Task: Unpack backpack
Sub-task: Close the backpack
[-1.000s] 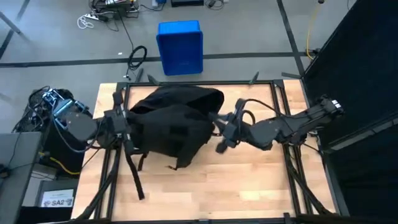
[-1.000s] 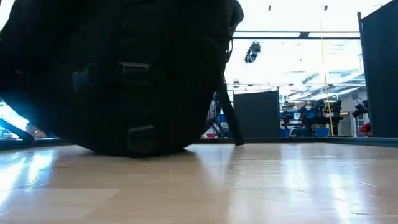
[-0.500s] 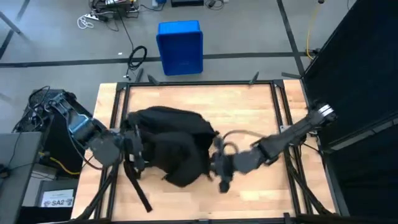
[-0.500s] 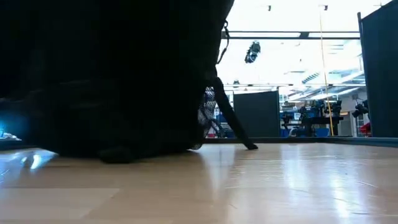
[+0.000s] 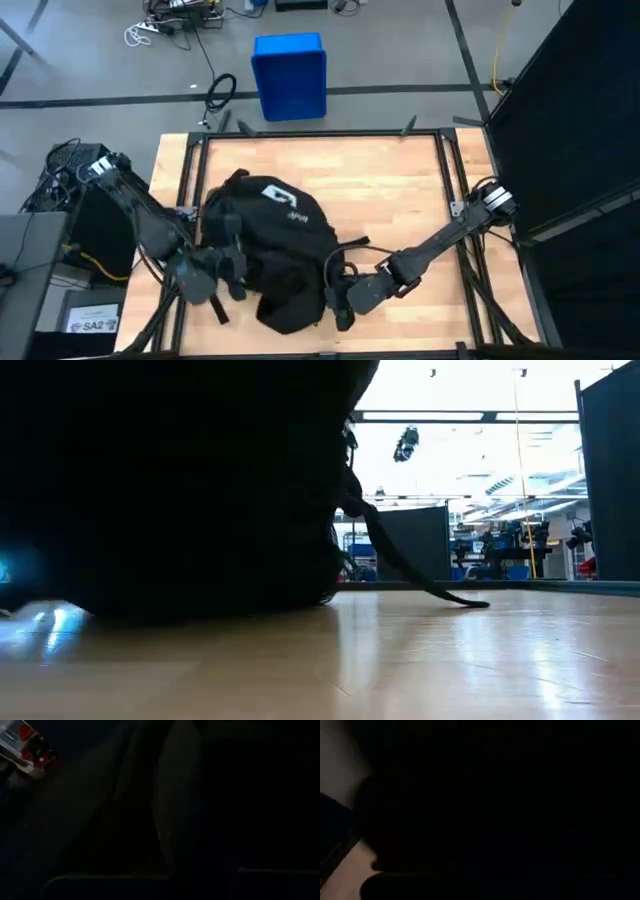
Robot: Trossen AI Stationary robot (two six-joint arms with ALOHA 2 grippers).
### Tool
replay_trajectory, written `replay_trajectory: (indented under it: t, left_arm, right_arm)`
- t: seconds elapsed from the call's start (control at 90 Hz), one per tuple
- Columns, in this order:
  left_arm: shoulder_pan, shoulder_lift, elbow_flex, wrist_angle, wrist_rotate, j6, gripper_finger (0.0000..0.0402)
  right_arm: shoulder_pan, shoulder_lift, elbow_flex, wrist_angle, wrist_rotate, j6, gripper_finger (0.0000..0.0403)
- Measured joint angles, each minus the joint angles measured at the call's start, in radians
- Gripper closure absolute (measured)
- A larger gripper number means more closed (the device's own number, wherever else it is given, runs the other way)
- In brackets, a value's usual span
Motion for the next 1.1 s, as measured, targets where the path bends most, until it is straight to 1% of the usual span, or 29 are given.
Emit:
replay_trajectory:
  t: [0.078,0.189,0.244,0.311,0.433,0.622,0.744,0.844,0.878,0.967,1.033,1.1]
  left_arm:
    - [-0.024,0.015,-0.088,0.119,0.009,-0.014,0.0401]
    - [-0.054,0.023,-0.211,0.289,0.016,-0.036,0.0401]
    - [-0.062,0.026,-0.268,0.367,0.016,-0.051,0.0401]
    - [-0.066,0.026,-0.337,0.448,0.023,-0.062,0.0401]
    - [-0.061,0.026,-0.455,0.564,0.029,-0.066,0.0401]
    - [0.010,0.026,-0.567,0.590,0.007,-0.061,0.0401]
    - [0.088,0.026,-0.598,0.586,-0.046,-0.023,0.0401]
    - [0.174,0.026,-0.600,0.590,-0.045,0.035,0.0401]
    - [0.202,0.026,-0.600,0.598,-0.032,0.052,0.0401]
    - [0.249,0.026,-0.601,0.633,0.042,0.070,0.0400]
    - [0.257,0.026,-0.601,0.667,0.112,0.069,0.0393]
    - [0.249,0.024,-0.601,0.710,0.199,0.070,0.0377]
  right_arm:
    - [-0.012,0.000,0.000,-0.045,0.017,0.056,0.0403]
    - [-0.019,0.000,0.000,-0.106,0.090,0.098,0.0403]
    - [-0.029,-0.001,0.000,-0.140,0.098,0.118,0.0403]
    - [-0.046,-0.001,0.000,-0.184,0.105,0.150,0.0403]
    - [-0.084,-0.001,0.000,-0.229,0.166,0.175,0.0403]
    - [-0.142,-0.001,0.000,-0.239,0.195,0.173,0.0403]
    - [-0.188,-0.001,0.000,-0.240,0.224,0.159,0.0403]
    - [-0.226,-0.001,0.000,-0.244,0.246,0.142,0.0403]
    - [-0.238,-0.002,0.000,-0.245,0.247,0.141,0.0403]
    - [-0.253,-0.003,0.000,-0.249,0.235,0.137,0.0403]
    - [-0.244,-0.006,0.000,-0.257,0.218,0.137,0.0403]
    - [-0.221,-0.015,0.000,-0.279,0.196,0.143,0.0403]
